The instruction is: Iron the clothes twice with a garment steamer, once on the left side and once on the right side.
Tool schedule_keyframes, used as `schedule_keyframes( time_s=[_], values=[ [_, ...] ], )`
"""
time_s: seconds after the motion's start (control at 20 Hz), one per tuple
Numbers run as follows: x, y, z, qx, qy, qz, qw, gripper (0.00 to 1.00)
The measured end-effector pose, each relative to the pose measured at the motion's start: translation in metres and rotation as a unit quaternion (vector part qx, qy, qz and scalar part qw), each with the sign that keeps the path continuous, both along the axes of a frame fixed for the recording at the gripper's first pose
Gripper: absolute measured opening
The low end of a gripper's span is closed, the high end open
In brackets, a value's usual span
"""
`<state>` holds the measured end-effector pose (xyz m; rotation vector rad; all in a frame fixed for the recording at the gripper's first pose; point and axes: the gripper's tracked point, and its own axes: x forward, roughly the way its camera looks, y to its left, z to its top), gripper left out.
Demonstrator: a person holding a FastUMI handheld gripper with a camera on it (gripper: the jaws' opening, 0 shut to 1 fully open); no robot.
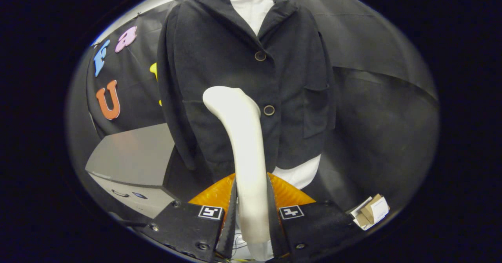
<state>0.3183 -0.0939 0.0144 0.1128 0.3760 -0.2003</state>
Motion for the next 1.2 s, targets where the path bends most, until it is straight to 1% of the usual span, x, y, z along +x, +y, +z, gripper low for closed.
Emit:
schedule_keyframes(
  time_s=[0.2, 0.5, 0.75, 1.0, 1.2],
  values=[
    [0.002, 0.001, -0.012, 0.002, 0.018, 0.001, 1.000, 0.39],
    [0.006, 0.006, -0.045, -0.002, 0.050, 0.002, 0.999, 0.40],
    [-0.009, 0.005, -0.061, 0.007, 0.069, 0.010, 0.998, 0.40],
    [-0.033, -0.029, -0.040, 0.027, 0.049, 0.002, 0.998, 0.40],
    [-0.050, -0.078, -0.001, 0.045, 0.013, -0.025, 0.999, 0.40]
  ],
)
